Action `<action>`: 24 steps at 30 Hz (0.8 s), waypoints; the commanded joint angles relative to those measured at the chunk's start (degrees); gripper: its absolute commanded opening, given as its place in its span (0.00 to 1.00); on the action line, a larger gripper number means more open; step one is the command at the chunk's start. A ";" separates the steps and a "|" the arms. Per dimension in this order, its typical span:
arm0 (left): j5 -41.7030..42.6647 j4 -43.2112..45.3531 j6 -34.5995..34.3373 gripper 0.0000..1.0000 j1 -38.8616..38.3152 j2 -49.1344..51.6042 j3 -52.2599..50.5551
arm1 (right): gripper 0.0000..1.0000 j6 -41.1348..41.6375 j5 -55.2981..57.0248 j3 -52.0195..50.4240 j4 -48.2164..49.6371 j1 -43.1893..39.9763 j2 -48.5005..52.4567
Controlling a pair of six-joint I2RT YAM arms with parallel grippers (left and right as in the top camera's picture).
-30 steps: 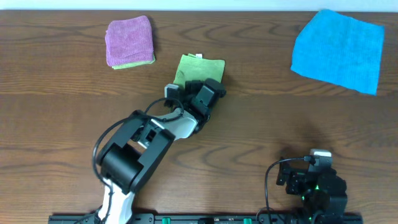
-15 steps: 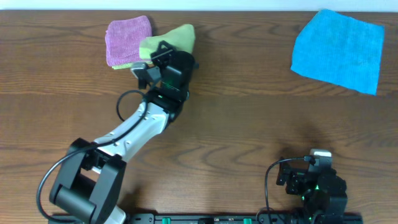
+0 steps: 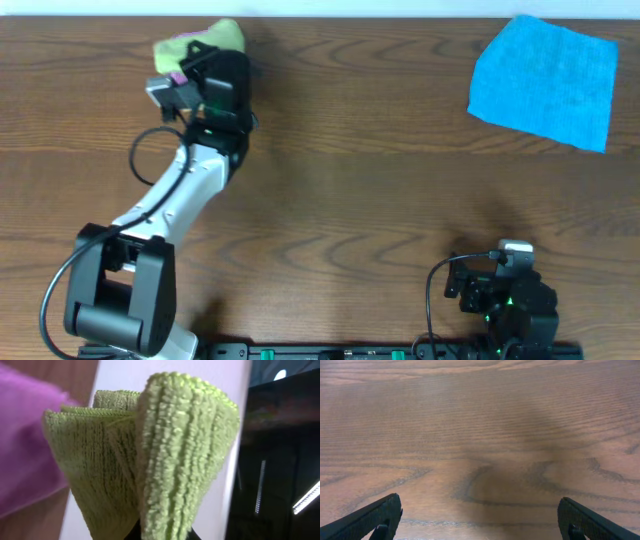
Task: Fold the cloth
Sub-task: 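Carry the green square with the left gripper onto the pink stack, then lower the green square onto the pink cloth and adjust its placement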
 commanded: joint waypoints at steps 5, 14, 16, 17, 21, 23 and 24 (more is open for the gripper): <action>2.56 0.07 9.31 0.06 3.93 9.09 12.26 | 0.99 0.87 -0.20 -0.39 -0.11 -0.28 -0.50; 2.71 0.07 16.72 0.06 6.32 18.03 20.13 | 0.99 0.87 -0.20 -0.39 -0.11 -0.28 -0.50; 2.71 0.09 16.70 0.06 6.56 19.37 20.83 | 0.99 0.87 -0.20 -0.39 -0.11 -0.28 -0.50; 2.91 0.09 16.74 0.06 6.73 20.00 21.14 | 0.99 0.87 -0.20 -0.39 -0.11 -0.28 -0.50; 3.08 0.09 16.90 0.06 6.97 21.99 22.38 | 0.99 0.87 -0.20 -0.39 -0.11 -0.28 -0.50; 3.56 0.04 17.00 0.06 7.06 22.80 23.10 | 0.99 0.87 -0.20 -0.39 -0.11 -0.28 -0.50; 3.87 0.07 17.42 0.06 7.15 23.04 23.32 | 0.99 0.87 -0.20 -0.39 -0.11 -0.28 -0.50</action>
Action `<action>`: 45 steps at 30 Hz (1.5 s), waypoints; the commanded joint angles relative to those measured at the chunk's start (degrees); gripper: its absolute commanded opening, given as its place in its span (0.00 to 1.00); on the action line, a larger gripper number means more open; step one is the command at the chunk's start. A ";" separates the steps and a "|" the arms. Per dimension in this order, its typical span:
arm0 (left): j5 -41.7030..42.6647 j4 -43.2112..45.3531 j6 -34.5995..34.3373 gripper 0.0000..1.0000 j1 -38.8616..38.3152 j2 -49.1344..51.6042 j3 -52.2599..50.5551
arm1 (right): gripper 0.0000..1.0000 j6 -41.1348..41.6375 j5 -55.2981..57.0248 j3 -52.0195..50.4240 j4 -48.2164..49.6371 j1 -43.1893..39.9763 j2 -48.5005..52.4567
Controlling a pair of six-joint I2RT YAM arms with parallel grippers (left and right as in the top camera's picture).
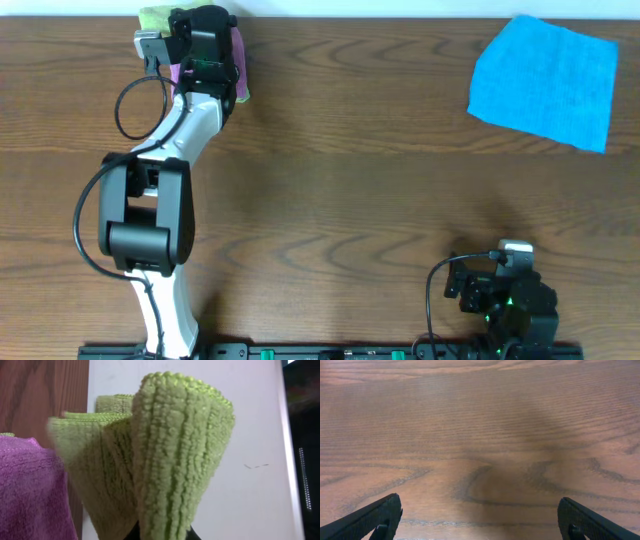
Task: Fold the cloth
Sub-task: 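Lower the green square onto the pink cloth and adjust its placement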
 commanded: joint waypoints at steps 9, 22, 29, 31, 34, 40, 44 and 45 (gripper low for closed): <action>1.29 0.11 2.91 0.06 1.27 3.10 2.69 | 0.99 0.87 -0.22 -0.39 -0.11 -0.28 -0.50; 2.58 0.42 5.49 0.06 1.51 5.01 3.87 | 0.99 0.87 -0.22 -0.39 -0.11 -0.28 -0.50; 3.72 1.55 5.57 0.06 1.51 5.09 5.16 | 0.99 0.87 -0.22 -0.39 -0.11 -0.28 -0.50; 4.37 1.60 6.40 0.06 1.51 5.18 5.79 | 0.99 0.87 -0.22 -0.39 -0.11 -0.28 -0.50; 5.62 1.57 8.52 0.06 1.51 5.20 6.40 | 0.99 0.87 -0.22 -0.39 -0.11 -0.28 -0.50; 7.65 1.51 10.19 0.06 1.16 5.88 6.40 | 0.99 0.87 -0.22 -0.39 -0.11 -0.28 -0.50; 7.48 1.33 11.02 0.06 1.07 7.17 6.40 | 0.99 0.87 -0.22 -0.39 -0.11 -0.28 -0.50; 7.45 1.40 11.67 0.06 1.07 7.58 6.40 | 0.99 0.87 -0.22 -0.39 -0.11 -0.28 -0.50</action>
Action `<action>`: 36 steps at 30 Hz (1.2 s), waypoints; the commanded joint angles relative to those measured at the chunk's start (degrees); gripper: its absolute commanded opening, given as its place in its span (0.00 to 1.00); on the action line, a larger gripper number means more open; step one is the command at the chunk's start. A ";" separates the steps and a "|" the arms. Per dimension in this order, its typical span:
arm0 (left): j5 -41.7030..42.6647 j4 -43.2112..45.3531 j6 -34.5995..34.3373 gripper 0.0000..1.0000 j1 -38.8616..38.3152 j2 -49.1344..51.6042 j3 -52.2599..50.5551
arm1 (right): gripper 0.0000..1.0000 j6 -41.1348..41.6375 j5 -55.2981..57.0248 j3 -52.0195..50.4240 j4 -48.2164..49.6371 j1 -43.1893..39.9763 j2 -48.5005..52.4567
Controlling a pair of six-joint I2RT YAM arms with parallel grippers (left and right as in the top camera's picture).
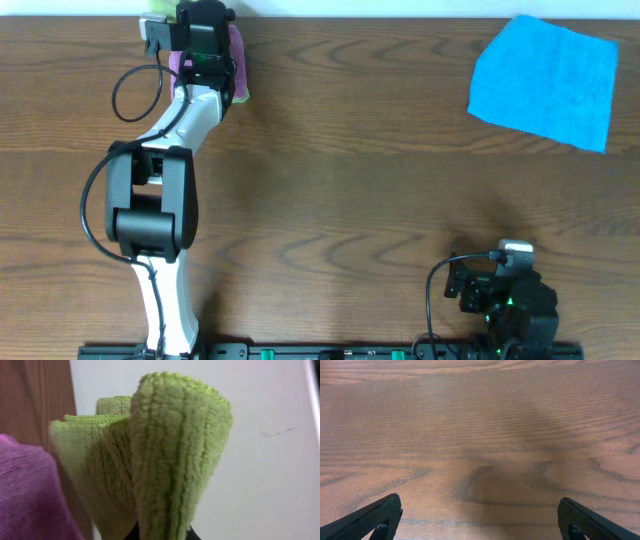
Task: Fold the cloth
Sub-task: 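Lower the green square onto the pink cloth and adjust its placement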
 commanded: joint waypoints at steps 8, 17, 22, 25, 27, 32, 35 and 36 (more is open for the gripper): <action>0.57 1.22 2.69 0.06 -0.57 4.52 1.40 | 0.99 0.87 -0.20 -0.39 -0.11 -0.28 -0.50; 0.61 1.29 2.60 0.06 -0.74 4.55 1.40 | 0.99 0.87 -0.20 -0.39 -0.11 -0.28 -0.50; 0.61 1.22 2.38 0.06 -0.94 4.46 1.40 | 0.99 0.87 -0.20 -0.39 -0.11 -0.28 -0.50; 0.33 -0.31 2.29 0.06 -1.16 3.85 1.40 | 0.99 0.87 -0.20 -0.39 -0.11 -0.28 -0.50; 0.35 -3.32 1.07 0.06 -1.27 2.82 1.40 | 0.99 0.87 -0.20 -0.39 -0.11 -0.28 -0.50; 0.31 -10.51 0.70 0.06 -1.27 0.20 1.38 | 0.99 0.87 -0.20 -0.39 -0.11 -0.28 -0.50; 0.35 -11.04 0.70 0.06 -1.42 0.22 1.31 | 0.99 0.87 -0.20 -0.39 -0.11 -0.28 -0.50; 0.24 -11.47 0.70 0.06 -1.53 0.22 1.31 | 0.99 0.87 -0.20 -0.39 -0.11 -0.28 -0.50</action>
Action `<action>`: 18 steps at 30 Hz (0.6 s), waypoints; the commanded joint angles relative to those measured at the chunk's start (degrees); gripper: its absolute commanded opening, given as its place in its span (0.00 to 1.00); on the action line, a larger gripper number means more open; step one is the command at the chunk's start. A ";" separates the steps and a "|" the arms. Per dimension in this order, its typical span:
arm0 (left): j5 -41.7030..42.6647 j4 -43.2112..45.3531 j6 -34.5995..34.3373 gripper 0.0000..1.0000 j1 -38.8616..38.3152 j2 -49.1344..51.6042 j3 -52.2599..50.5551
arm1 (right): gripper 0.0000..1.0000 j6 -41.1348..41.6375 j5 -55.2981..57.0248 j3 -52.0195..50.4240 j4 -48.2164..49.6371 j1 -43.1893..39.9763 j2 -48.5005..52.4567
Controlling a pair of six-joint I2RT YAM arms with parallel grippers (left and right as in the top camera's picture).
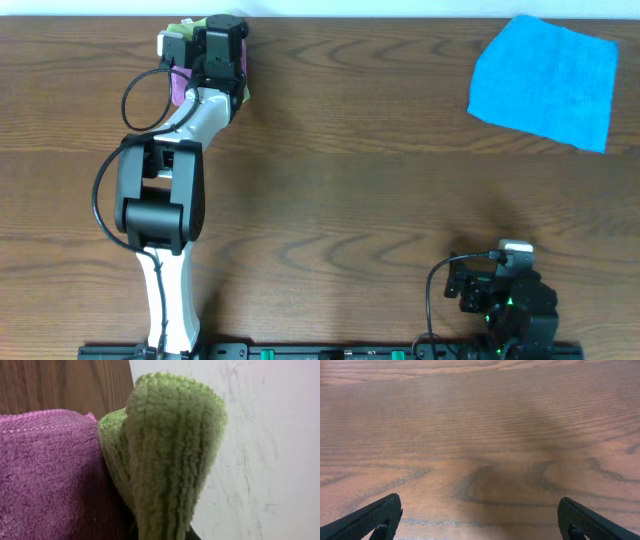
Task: Fold the cloth
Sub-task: 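Lower the green square onto the pink cloth and adjust its placement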
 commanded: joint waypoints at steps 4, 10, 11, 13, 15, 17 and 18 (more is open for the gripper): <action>-0.46 -1.42 -0.35 0.06 -0.70 -2.56 1.01 | 0.99 0.87 -0.22 -0.39 -0.11 -0.28 -0.50; -0.44 -4.00 -3.56 0.09 -0.98 -2.67 1.01 | 0.99 0.87 -0.22 -0.39 -0.11 -0.28 -0.50; -0.46 -4.24 -4.04 0.13 -1.01 -2.67 1.01 | 0.99 0.87 -0.22 -0.39 -0.11 -0.28 -0.50; -0.44 -4.79 -4.39 0.13 -1.14 -2.75 1.01 | 0.99 0.87 -0.22 -0.39 -0.11 -0.28 -0.50; -0.48 -5.51 -4.57 0.13 -1.14 -2.97 1.01 | 0.99 0.87 -0.22 -0.39 -0.11 -0.28 -0.50; -0.46 -6.82 -5.25 0.11 -1.14 -3.30 1.01 | 0.99 0.87 -0.22 -0.39 -0.11 -0.28 -0.50; -0.46 -7.63 -5.31 0.11 -1.14 -3.63 1.01 | 0.99 0.87 -0.22 -0.39 -0.11 -0.28 -0.50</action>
